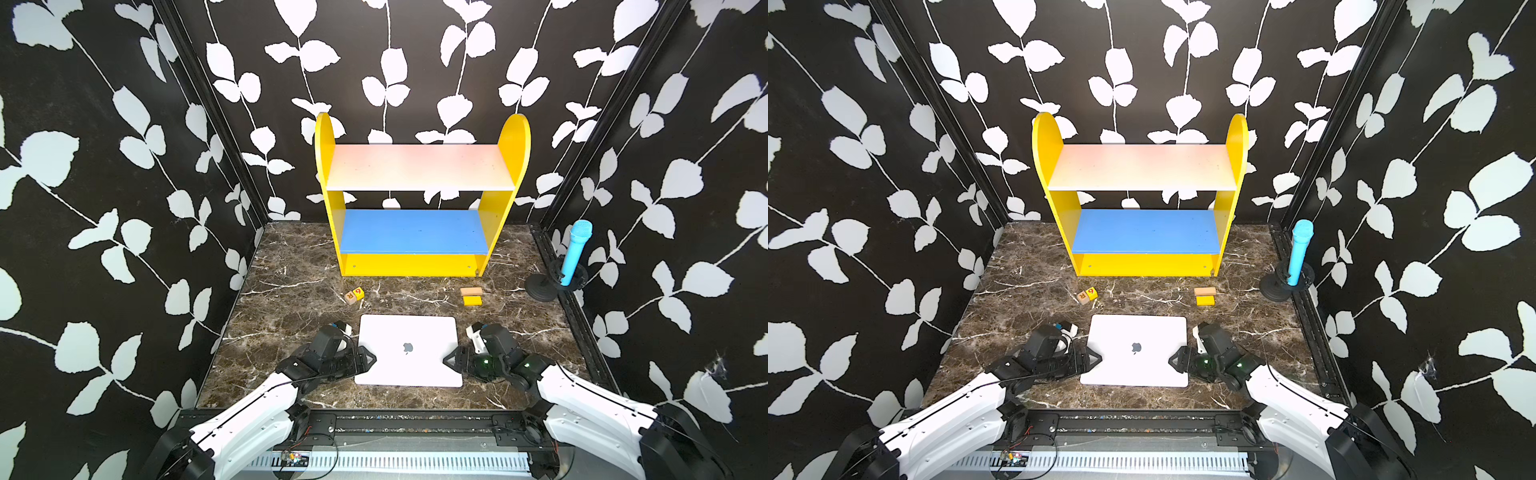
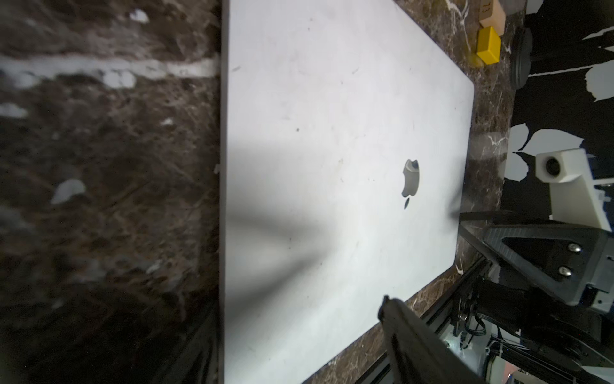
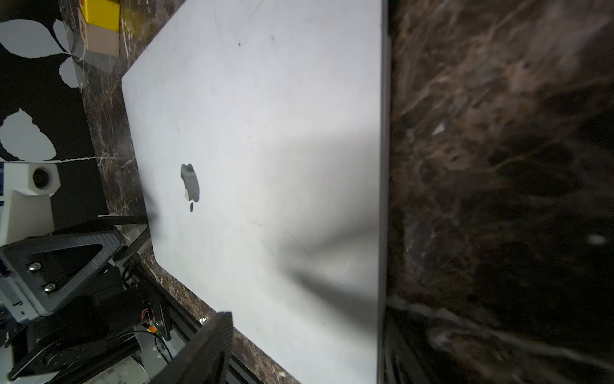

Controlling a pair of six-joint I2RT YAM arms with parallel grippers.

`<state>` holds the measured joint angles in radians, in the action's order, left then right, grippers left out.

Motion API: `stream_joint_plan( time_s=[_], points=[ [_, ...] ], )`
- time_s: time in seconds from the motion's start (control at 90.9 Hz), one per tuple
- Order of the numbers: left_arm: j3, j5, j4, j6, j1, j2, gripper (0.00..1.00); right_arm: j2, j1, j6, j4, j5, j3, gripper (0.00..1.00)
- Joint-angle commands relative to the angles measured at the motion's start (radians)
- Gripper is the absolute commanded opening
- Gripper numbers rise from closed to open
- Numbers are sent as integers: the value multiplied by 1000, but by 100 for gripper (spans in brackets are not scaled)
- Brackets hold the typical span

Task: Close the laptop lid and set it aside
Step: Pick up the laptop from the center of the board.

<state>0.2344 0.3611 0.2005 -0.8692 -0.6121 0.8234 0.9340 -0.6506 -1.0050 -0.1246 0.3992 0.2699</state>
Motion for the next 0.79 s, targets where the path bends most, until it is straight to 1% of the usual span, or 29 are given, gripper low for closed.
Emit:
stream_joint_plan(
  time_s=[0.0,0.154,0.352,0.781],
  points=[
    [-28,104,-101,-36,-11,4,77,-18,-9,-57,146,98,-14,71],
    [-31,110,-128,-50,-11,-1,76,-42,-7,-88,184,98,-29,67],
    [-35,111,-154,-67,-11,-13,73,-85,-6,-103,188,79,-30,64],
    [-79,126,-283,-132,-11,-43,69,-129,-4,-170,277,53,-59,58]
  ],
)
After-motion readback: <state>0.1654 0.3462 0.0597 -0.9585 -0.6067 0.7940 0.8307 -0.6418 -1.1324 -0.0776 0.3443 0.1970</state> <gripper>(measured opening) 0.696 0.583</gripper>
